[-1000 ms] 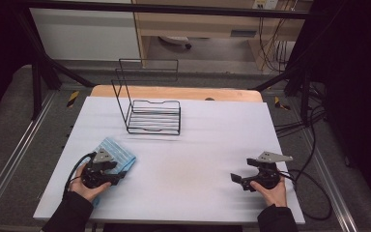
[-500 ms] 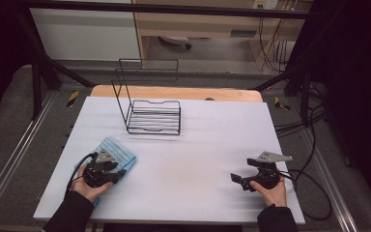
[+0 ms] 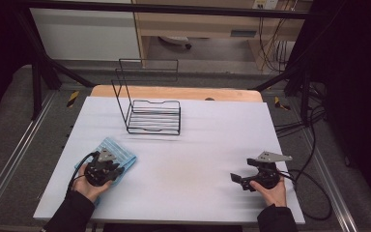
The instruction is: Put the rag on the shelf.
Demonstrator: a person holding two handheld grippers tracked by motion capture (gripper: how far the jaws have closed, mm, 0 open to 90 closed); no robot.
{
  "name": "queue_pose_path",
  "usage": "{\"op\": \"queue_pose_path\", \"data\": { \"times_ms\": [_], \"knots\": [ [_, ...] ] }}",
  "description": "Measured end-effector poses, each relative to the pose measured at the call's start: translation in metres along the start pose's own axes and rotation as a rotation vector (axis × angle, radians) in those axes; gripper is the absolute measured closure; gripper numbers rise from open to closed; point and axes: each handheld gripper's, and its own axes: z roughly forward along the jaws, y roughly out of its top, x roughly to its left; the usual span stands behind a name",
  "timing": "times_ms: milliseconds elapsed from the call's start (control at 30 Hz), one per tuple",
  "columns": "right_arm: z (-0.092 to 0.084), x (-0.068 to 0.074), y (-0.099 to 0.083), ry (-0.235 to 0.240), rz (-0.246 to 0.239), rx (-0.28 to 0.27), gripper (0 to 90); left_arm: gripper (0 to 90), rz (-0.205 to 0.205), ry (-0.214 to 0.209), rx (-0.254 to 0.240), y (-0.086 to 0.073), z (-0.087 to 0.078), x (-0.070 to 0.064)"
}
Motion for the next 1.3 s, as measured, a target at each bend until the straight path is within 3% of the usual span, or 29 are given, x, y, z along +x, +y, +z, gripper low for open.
{"op": "queue_pose_path", "data": {
  "times_ms": [200,333,467,533,833,1067,1300],
  "knots": [
    [0.0,0.0,0.0,0.001,0.001,0.0,0.6,80.8,-0.005,-0.008,0.005,0.001,0.0,0.002],
    [0.0,-0.001,0.0,0.001,0.0,-0.002,0.7,79.4,-0.03,-0.02,0.003,0.002,-0.001,0.004],
    [0.0,0.0,0.0,0.0,0.006,0.0,0.7,72.3,-0.069,-0.036,-0.039,0.005,-0.005,0.003],
    [0.0,-0.001,0.0,0.001,0.004,-0.001,0.7,59.5,-0.108,-0.059,-0.084,0.011,-0.005,0.001],
    [0.0,-0.001,0.0,0.0,0.006,0.0,0.7,59.1,-0.068,-0.001,-0.043,0.015,0.01,-0.007],
    [0.0,0.0,0.0,-0.002,0.008,0.001,0.7,63.9,0.006,0.062,-0.019,0.015,0.016,-0.014],
    [-0.001,-0.001,0.0,-0.004,0.008,-0.001,0.7,73.7,-0.018,0.041,-0.021,0.016,0.015,-0.006]
  ]
}}
